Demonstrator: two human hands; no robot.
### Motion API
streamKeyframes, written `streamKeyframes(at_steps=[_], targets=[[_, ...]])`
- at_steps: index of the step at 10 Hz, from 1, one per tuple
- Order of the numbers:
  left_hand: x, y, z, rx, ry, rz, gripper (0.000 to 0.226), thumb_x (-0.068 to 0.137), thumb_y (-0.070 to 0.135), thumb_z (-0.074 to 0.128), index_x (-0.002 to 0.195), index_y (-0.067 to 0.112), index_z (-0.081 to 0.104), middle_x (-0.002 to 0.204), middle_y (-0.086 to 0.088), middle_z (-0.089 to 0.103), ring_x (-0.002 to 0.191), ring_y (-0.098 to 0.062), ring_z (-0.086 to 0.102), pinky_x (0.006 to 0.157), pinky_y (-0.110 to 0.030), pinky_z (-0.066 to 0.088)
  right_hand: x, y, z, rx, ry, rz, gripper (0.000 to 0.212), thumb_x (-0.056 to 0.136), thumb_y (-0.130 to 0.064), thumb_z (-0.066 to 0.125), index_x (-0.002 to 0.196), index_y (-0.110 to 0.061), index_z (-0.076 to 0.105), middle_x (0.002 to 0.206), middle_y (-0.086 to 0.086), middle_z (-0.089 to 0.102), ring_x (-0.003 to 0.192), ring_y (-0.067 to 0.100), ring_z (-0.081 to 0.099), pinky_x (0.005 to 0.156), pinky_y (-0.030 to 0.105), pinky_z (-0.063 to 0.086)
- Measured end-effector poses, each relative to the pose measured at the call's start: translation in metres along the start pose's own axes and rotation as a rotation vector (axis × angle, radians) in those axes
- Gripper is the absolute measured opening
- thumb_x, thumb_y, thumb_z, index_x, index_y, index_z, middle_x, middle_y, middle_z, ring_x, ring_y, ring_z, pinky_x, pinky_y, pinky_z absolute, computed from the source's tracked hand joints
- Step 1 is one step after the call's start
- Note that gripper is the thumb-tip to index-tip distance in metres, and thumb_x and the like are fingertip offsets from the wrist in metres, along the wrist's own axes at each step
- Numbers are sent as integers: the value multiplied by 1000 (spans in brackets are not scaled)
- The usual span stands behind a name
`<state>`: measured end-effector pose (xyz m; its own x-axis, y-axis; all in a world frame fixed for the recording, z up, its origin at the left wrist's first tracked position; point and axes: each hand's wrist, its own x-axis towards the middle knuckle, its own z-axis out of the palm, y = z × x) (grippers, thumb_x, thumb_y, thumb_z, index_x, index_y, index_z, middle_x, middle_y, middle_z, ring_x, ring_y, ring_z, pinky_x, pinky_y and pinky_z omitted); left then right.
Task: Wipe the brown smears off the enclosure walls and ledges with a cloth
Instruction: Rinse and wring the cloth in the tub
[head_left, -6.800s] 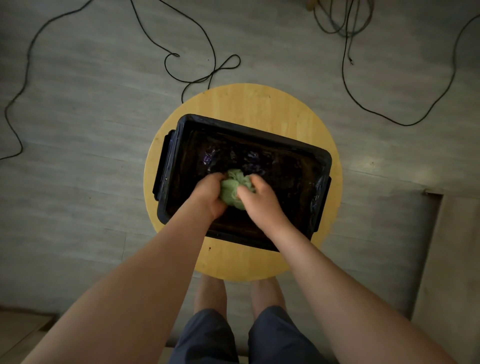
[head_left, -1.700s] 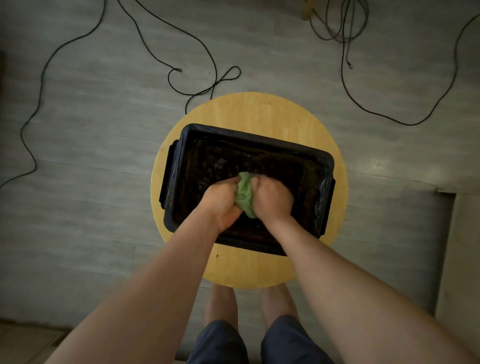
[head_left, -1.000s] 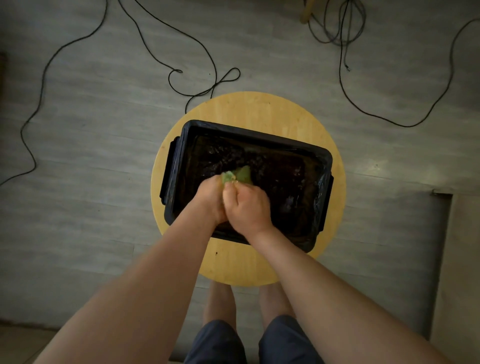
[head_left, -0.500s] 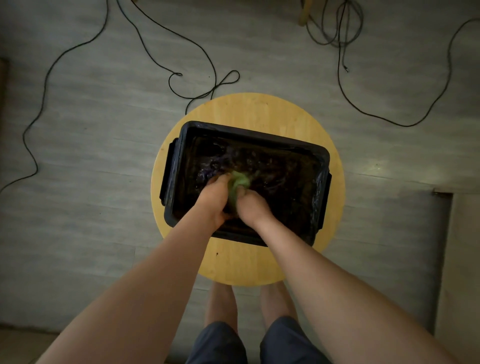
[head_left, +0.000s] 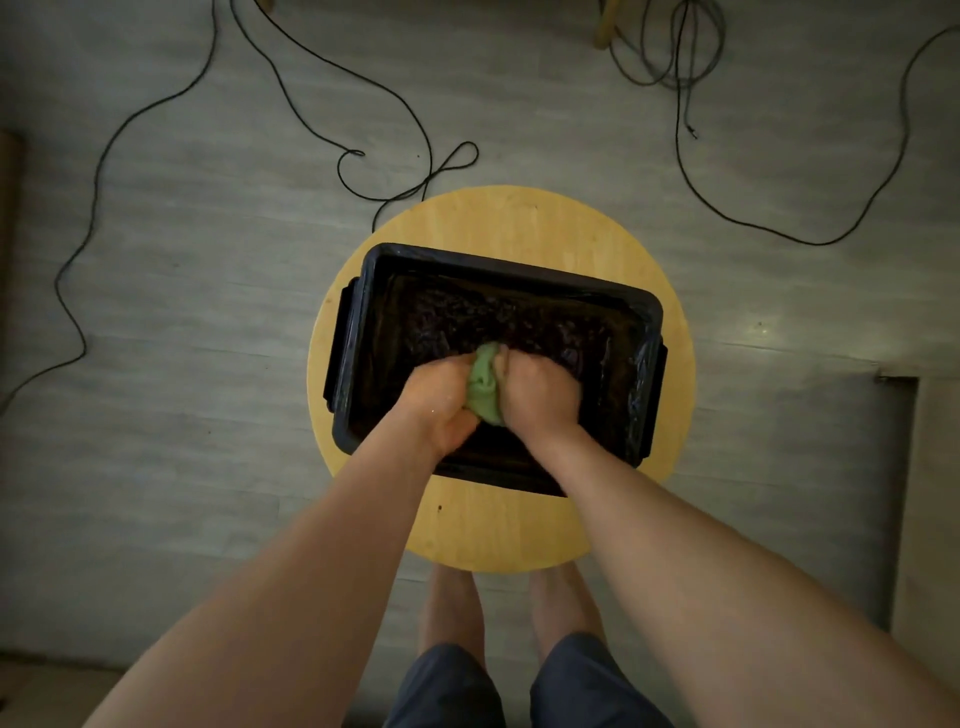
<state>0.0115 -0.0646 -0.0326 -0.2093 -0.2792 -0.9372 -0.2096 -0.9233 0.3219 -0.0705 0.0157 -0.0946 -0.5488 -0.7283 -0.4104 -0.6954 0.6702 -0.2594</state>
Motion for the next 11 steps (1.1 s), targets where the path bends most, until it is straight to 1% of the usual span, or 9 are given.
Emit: streamKeyframes(at_steps=[1, 2, 3, 4, 5, 6, 7, 9, 11], targets=[[-10, 2, -7, 10, -31, -11, 27, 104, 6, 46, 126, 6, 62, 110, -9, 69, 102, -23, 67, 80, -33, 61, 6, 11, 7, 225, 155, 271, 46, 111, -39, 33, 114, -6, 64, 115, 19, 64, 99, 37, 65, 65, 36, 46], [3, -2, -24, 480, 161, 105, 50, 100, 30, 52, 150, 26, 45, 139, -8, 54, 112, -28, 60, 95, -46, 57, 0, -4, 4, 568, 93, 585, 60, 109, -47, 30, 159, -13, 24, 158, 18, 26, 138, 40, 34, 110, 52, 38], [4, 0, -38, 957, 235, 247, 62, 99, 23, 55, 157, 25, 33, 156, -10, 23, 111, -31, 55, 98, -37, 48, -5, -13, 2, 576, -228, 598, 62, 110, -39, 30, 163, -9, 15, 163, 21, 20, 142, 42, 32, 117, 48, 32], [-1, 0, -41, 1324, 94, 330, 85, 93, 18, 63, 162, 33, 16, 164, -4, 6, 146, -41, 26, 120, -48, 33, -17, -17, -12, 593, -437, 307, 38, 111, -31, 38, 123, -4, 62, 121, 18, 65, 109, 35, 62, 92, 40, 52], [-4, 2, -38, 1600, 7, 330, 98, 88, 33, 71, 160, 48, 6, 167, 6, 0, 153, -36, 2, 123, -58, 20, -31, -19, -43, 748, -458, 152, 43, 108, -50, 43, 100, -15, 67, 93, 4, 68, 86, 21, 66, 73, 38, 54], [-9, 5, -31, 1649, -12, 441, 78, 86, 39, 73, 154, 42, 34, 159, 2, 24, 147, -34, 16, 117, -55, 30, -40, -14, -72, 839, -432, 24, 43, 107, -53, 43, 76, -31, 62, 78, -8, 61, 70, 2, 59, 62, 21, 43], [-17, 7, -23, 1385, -35, 636, 34, 88, 19, 71, 121, 23, 64, 121, 1, 51, 116, -24, 46, 92, -31, 45, -34, -7, -87, 1004, -367, 125, 44, 107, -54, 43, 83, -27, 69, 83, -6, 68, 73, 2, 64, 66, 20, 48], [-40, 2, -5, 824, 57, 510, 32, 86, 7, 67, 116, 18, 64, 100, -6, 69, 84, -19, 66, 64, -27, 51, -16, -5, -64, 1198, -437, 538, 62, 90, -71, 53, 137, -31, 45, 132, 4, 58, 112, 21, 62, 84, 38, 57], [-46, -7, -3, 250, -97, 367, 62, 85, 6, 72, 141, 16, 49, 123, -15, 67, 111, -27, 71, 98, -48, 58, -17, 5, -66, 1532, -573, 571, 49, 103, -54, 51, 133, -18, 65, 127, 8, 71, 122, 27, 65, 106, 43, 52]])
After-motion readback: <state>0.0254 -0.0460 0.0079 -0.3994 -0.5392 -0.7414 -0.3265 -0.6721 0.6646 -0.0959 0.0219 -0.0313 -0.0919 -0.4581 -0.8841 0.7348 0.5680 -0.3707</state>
